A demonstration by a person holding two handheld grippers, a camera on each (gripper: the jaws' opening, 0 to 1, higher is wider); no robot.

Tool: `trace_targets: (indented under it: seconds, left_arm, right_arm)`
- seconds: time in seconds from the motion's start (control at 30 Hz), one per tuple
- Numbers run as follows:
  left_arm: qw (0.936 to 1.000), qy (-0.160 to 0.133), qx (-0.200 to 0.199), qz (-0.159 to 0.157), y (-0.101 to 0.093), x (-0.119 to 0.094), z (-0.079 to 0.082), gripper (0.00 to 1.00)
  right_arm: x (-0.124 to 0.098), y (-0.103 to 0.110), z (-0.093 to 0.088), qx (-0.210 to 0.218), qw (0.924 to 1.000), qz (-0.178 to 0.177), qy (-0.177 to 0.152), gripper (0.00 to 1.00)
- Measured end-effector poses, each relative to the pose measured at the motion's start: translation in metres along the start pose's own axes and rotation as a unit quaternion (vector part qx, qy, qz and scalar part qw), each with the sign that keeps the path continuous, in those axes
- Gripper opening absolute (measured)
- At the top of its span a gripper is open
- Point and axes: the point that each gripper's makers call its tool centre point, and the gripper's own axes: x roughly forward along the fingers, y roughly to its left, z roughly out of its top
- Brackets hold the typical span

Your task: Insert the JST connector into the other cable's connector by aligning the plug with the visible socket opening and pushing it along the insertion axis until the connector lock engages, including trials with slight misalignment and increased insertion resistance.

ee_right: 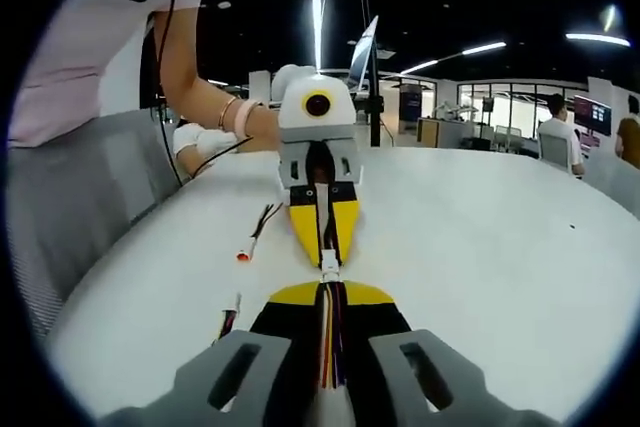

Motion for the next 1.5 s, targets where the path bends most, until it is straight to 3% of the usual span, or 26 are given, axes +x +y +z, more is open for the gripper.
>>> trace_targets:
  seconds: [0.37,0.47,0.53,0.73,1.07,1.5]
  left_arm:
    - [0.9998,-0.004,-0.014,0.011,0.002,-0.001,0.0,0.0]
    - [0.9997,0.003,-0.021,0.012,0.001,-0.002,0.0,0.04]
    - [0.9995,0.005,-0.026,0.014,0.001,-0.003,0.0,0.07]
    - [0.9991,0.0,-0.032,0.028,0.004,-0.009,0.006,0.11]
    - [0.999,-0.003,-0.032,0.032,-0.003,-0.014,0.02,0.14]
    - [0.9991,-0.001,-0.006,0.041,-0.021,-0.026,0.043,0.15]
  right_arm:
    - [0.0,-0.002,0.0,0.01,0.9999,-0.007,-0.008,0.07]
    - [-0.001,-0.001,0.001,0.016,0.9998,-0.01,-0.011,0.14]
    - [-0.002,-0.001,0.001,0.036,0.9992,-0.012,-0.014,0.14]
    - [-0.004,-0.004,0.001,0.03,0.9993,-0.022,-0.009,0.14]
    - [-0.015,0.0,0.017,0.035,0.9985,-0.035,-0.023,0.17]
    - [-0.034,0.021,0.045,0.025,0.9973,-0.05,-0.047,0.17]
